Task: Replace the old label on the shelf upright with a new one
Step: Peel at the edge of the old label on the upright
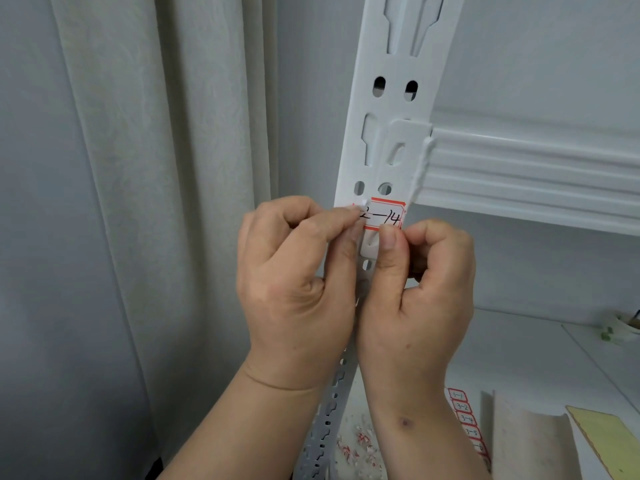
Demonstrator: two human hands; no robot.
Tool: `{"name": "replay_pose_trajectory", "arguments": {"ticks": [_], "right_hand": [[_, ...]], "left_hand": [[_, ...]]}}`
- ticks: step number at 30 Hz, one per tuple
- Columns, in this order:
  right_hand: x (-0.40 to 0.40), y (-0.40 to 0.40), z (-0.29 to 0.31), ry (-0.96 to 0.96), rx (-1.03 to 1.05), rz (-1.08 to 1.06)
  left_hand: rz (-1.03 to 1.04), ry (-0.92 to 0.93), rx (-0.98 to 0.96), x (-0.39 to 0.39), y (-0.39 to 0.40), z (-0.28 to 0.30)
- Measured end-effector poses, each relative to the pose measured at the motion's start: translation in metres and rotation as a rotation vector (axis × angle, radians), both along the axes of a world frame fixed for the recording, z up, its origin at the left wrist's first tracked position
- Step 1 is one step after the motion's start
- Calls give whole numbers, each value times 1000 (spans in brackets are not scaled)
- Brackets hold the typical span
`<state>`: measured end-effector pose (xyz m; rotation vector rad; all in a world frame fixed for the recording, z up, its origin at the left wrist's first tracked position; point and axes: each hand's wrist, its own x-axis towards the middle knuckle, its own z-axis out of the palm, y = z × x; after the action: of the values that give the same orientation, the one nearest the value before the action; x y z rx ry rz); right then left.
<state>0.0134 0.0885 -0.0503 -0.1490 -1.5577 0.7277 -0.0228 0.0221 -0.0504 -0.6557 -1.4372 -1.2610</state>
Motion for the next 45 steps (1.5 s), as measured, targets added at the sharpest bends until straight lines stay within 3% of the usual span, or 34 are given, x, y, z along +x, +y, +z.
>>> {"name": "replay_pose_trajectory", "arguments": {"ticks": [6,13,27,45], "right_hand": [[-2,-1,-2,45,-3,-6],[-2,-2,-2,26,-9,-5],[0,0,-1,25,4,-14],[0,-5,1,8,-52,-11]], "left_hand": [[-21,10,7,-1,0,-1],[-105,-105,66,6,2,-2],[-20,39,9,1,1,-1],[-21,24,6,-2,2,1]]}}
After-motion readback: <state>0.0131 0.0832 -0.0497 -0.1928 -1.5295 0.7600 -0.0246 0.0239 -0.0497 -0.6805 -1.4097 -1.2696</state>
